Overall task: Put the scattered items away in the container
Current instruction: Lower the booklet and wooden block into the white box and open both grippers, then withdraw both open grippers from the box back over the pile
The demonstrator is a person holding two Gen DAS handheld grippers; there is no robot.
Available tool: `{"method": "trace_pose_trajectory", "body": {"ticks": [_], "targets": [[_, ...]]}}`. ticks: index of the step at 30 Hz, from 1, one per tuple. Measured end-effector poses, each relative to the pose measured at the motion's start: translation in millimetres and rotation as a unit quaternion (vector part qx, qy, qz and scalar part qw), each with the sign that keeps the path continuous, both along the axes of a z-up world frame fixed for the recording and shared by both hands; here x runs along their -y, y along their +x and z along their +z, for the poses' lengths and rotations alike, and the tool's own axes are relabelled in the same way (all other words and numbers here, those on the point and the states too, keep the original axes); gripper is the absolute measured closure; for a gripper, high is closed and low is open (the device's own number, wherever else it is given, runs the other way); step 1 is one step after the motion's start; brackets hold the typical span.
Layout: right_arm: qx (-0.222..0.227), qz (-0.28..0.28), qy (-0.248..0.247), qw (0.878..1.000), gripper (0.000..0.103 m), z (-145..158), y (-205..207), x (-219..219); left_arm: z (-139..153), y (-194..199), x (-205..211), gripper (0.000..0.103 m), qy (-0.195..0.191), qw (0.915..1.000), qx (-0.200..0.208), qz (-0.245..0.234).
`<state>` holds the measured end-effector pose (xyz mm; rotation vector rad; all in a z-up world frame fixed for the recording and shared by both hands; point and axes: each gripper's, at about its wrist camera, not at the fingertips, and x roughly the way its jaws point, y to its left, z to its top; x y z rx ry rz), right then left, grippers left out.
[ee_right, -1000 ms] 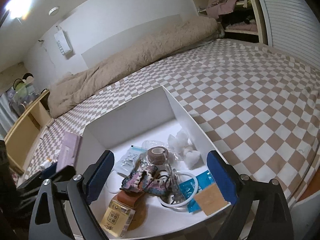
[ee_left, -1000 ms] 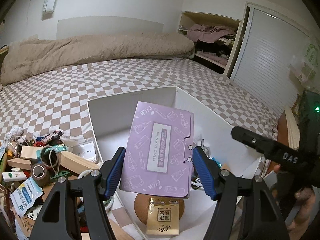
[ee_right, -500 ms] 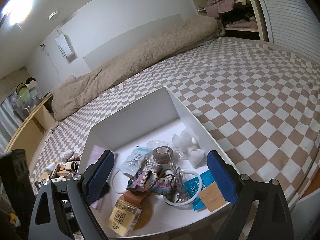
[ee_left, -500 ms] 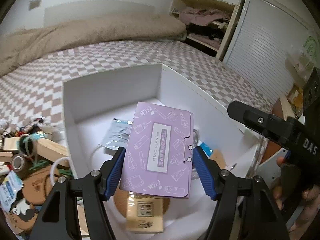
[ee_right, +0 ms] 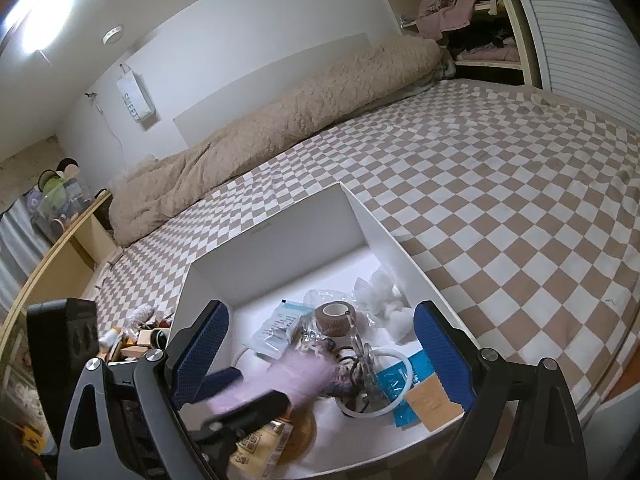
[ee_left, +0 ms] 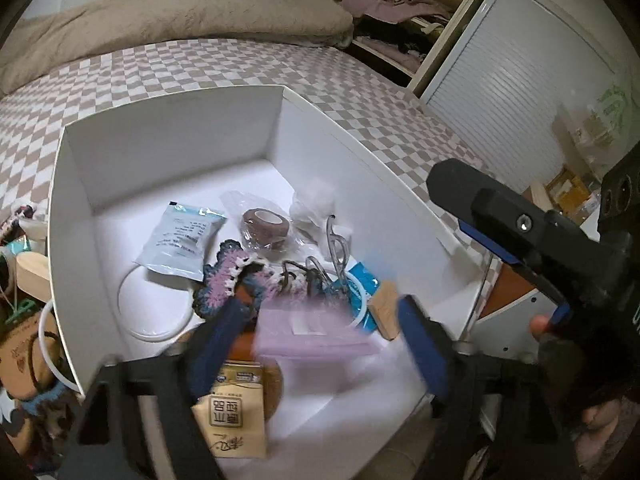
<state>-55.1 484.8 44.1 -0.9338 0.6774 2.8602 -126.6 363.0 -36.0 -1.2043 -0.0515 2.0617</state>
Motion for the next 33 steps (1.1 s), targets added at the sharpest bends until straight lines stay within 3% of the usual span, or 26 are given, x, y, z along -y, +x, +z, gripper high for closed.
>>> {"method": "trace_pose_trajectory", "body": {"ticks": [33], "targets": [[-0.010,0.008,0.030,0.999,0.009,27.1,21.3,34.2,45.3,14.5,70.0,0.015,0.003,0.9951,-0.073,0.067]]}}
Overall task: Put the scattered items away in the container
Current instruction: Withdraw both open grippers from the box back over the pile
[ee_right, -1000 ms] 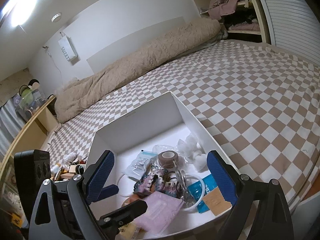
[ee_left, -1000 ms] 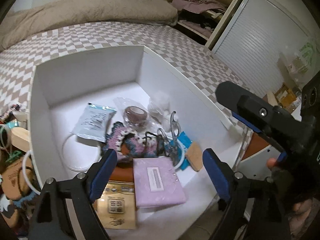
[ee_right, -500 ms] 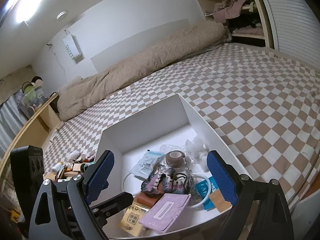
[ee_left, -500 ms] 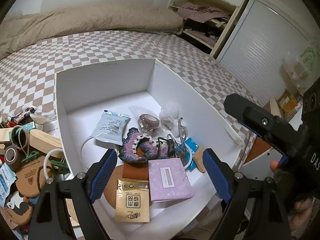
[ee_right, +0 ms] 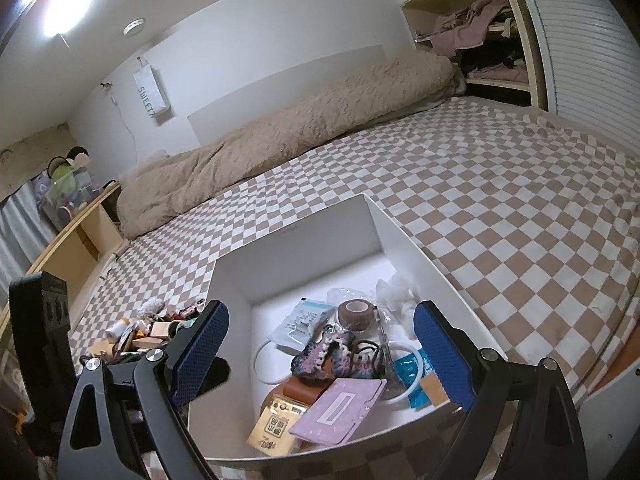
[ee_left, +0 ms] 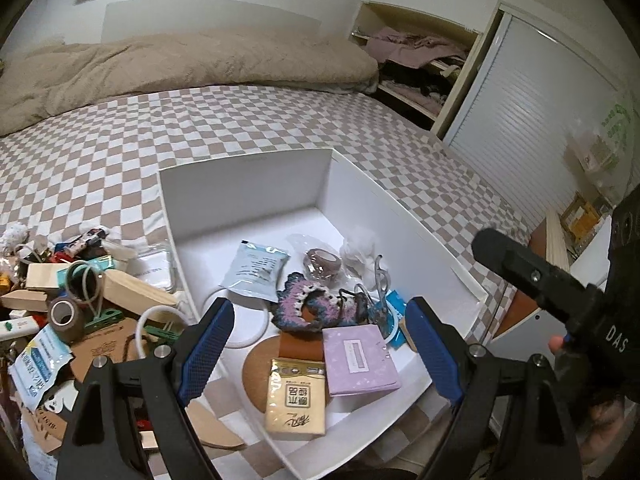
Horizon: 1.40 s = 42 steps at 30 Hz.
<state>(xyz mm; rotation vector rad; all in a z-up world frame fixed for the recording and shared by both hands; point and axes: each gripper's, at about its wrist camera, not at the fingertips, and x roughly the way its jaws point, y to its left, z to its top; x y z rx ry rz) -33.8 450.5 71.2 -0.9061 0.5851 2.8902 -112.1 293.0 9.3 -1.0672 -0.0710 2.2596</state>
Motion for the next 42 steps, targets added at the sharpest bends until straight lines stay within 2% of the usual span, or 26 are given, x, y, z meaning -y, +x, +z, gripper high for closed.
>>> {"method": "trace_pose_trajectory", "body": {"ticks": [6,8,10,18,20,32,42], "targets": [[0.003,-0.003,0.012,1.000,0.009,1.2,8.0,5.5,6.0,4.9,12.1,0.014,-0.005,0.9996,-0.021,0.018],[0.005,-0.004,0.018,1.000,0.009,1.1,10.1,7.7,7.8,5.5,17.7,0.004,0.000,0.9995,-0.023,0.023],[0.007,-0.004,0.019,1.000,0.009,0.5,12.3,9.6,10.3,6.6,22.8,0.001,0.006,0.9992,-0.027,0.028],[0.011,-0.006,0.043,0.999,0.008,0.8,19.6,20.0,16.1,10.7,39.9,0.000,-0.003,0.9978,-0.043,0.050],[0.009,-0.008,0.045,0.999,0.000,0.8,21.9,21.8,16.9,11.8,44.4,0.000,-0.002,0.9975,-0.044,0.054],[0.015,-0.006,0.065,0.998,0.000,-1.1,25.7,37.4,17.9,17.2,68.9,0.000,-0.005,0.9956,-0.051,0.078],[0.014,0.031,0.063,0.997,0.000,2.2,9.6,75.4,18.6,16.3,110.3,0.000,-0.018,0.9917,-0.057,0.114]]}}
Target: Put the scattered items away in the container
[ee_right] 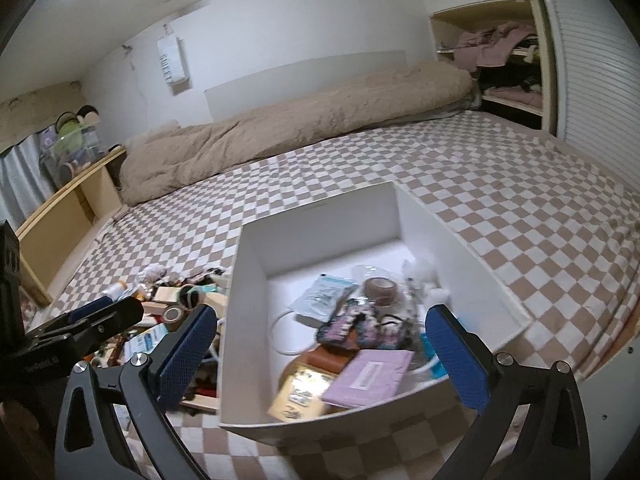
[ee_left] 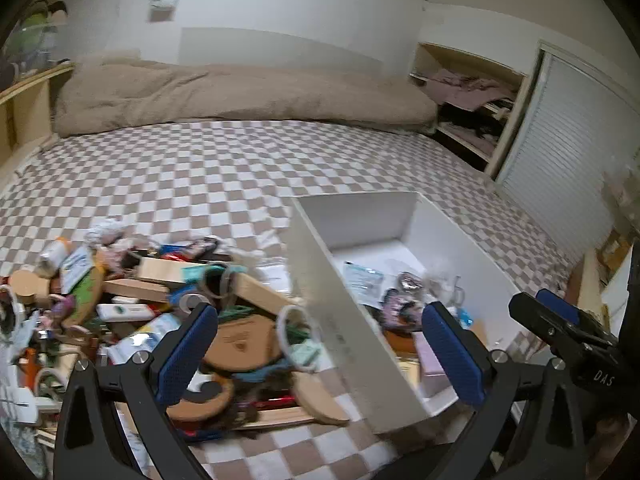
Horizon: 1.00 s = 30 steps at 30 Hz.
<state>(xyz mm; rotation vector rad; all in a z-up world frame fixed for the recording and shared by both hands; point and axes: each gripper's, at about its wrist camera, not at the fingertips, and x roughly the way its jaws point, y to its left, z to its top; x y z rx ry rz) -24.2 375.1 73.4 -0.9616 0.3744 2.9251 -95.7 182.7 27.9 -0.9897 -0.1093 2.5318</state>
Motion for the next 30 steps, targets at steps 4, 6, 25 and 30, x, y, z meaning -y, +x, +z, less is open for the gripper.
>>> {"method": "trace_pose_trajectory", "body": {"ticks": [4,6,25,30], "targets": [[0.000,0.024,0.003,1.000,0.000,1.5,-10.8,23.9,1.4,-3.1,30.1,0.000,-0.005,0.9997,-0.002,0.026],[0.000,0.034,0.003,0.999,0.000,1.5,-15.2,34.9,2.2,-4.3,47.6,0.000,-0.012,0.9991,-0.003,0.039],[0.007,0.127,0.010,0.992,0.000,-3.0,-55.9,137.6,-5.4,-9.4,164.0,0.000,-0.046,0.9895,-0.002,0.137],[0.012,0.153,0.017,0.988,0.000,-6.5,-67.0,158.1,-8.7,-13.6,190.7,0.000,-0.055,0.9858,-0.003,0.159]]}}
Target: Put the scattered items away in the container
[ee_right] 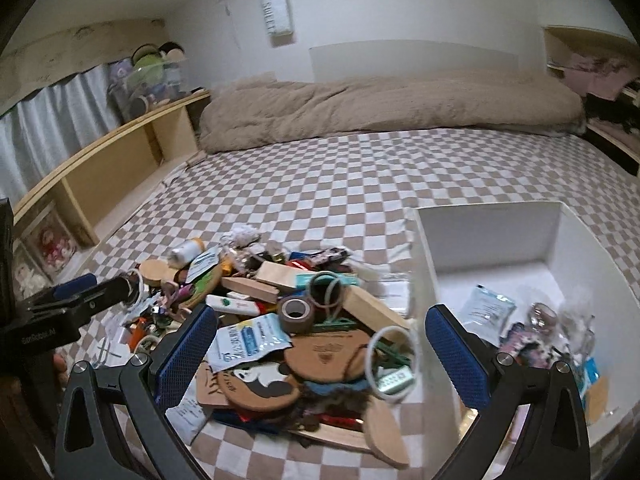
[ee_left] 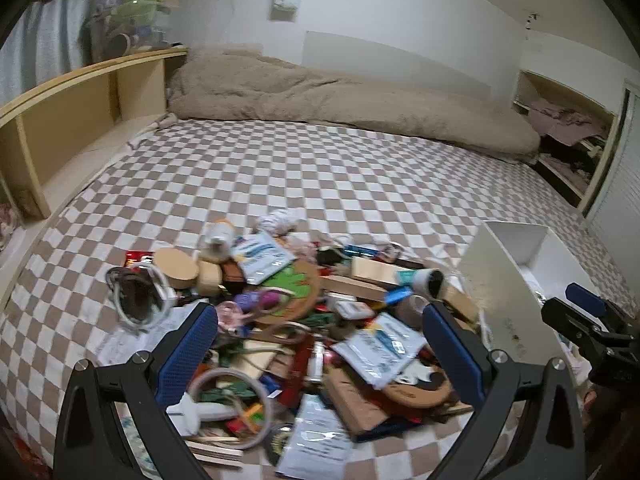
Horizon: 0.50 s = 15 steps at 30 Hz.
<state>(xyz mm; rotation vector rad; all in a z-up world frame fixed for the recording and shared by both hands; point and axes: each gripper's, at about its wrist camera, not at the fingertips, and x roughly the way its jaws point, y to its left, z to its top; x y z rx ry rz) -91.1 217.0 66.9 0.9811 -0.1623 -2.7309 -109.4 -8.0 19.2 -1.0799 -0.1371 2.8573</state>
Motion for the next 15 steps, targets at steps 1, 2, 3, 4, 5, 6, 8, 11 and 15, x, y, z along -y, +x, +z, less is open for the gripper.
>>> {"method": "trace_pose_trajectory", "body": {"ticks": [1,2,3,4,5,6,8,11,15], "targets": [[0.001,0.006,0.001,1.000,0.000,-1.2,-2.6,4.2,-1.4,-0.8,5.5,0.000,-0.001,1.0000,0.001,0.004],[0.002,0.011,0.002,1.000,0.000,-2.2,-5.1,7.9,-2.9,-1.5,10.3,0.000,-0.001,1.0000,0.002,0.008],[0.004,0.015,0.005,1.000,0.000,-3.4,-7.4,11.3,-4.7,-2.4,15.6,0.000,-0.002,0.9999,0.004,0.013],[0.006,0.018,0.009,1.000,0.000,-5.2,-9.7,15.2,-7.0,-3.3,21.4,0.000,-0.003,0.9998,0.006,0.019],[0.008,0.022,0.013,1.000,0.000,-7.3,-12.2,19.5,-9.7,-4.3,28.1,0.000,-0.005,0.9996,0.008,0.027],[0.010,0.027,0.016,0.999,0.000,-9.7,-14.6,23.6,-12.6,-5.3,33.7,0.000,-0.005,0.9994,0.011,0.033],[0.016,0.037,0.019,0.999,0.000,-14.7,-19.4,30.4,-19.5,-7.3,45.6,0.000,-0.005,0.9989,0.018,0.043],[0.026,0.052,0.023,0.998,0.000,-23.8,-26.1,40.4,-30.5,-8.2,63.0,0.000,-0.006,0.9978,0.030,0.059],[0.038,0.070,0.033,0.996,0.000,-37.0,-31.8,52.2,-49.0,-6.1,79.3,0.000,0.002,0.9961,0.050,0.072]]}}
